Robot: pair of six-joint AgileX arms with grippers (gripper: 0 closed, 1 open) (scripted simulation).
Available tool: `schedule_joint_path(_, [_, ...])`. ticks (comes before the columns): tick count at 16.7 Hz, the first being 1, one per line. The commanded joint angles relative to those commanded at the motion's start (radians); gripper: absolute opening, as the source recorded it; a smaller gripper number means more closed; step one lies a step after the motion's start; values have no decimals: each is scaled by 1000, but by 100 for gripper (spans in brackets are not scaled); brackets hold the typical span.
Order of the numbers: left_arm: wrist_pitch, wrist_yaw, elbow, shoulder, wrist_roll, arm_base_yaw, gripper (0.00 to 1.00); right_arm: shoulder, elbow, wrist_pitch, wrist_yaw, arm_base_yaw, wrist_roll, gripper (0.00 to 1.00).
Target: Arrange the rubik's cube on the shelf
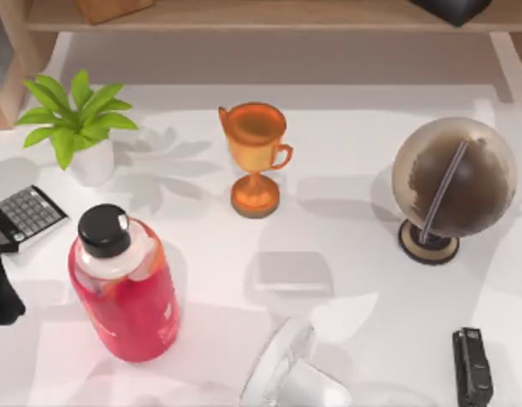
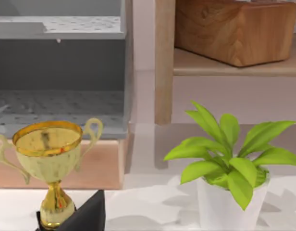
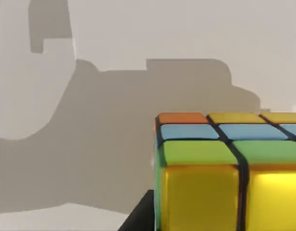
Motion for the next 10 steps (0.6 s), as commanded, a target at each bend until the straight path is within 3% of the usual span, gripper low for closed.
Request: schedule_joint_path(10, [0, 0, 0, 0, 0, 0, 100, 50, 114, -31, -21, 1, 25, 0])
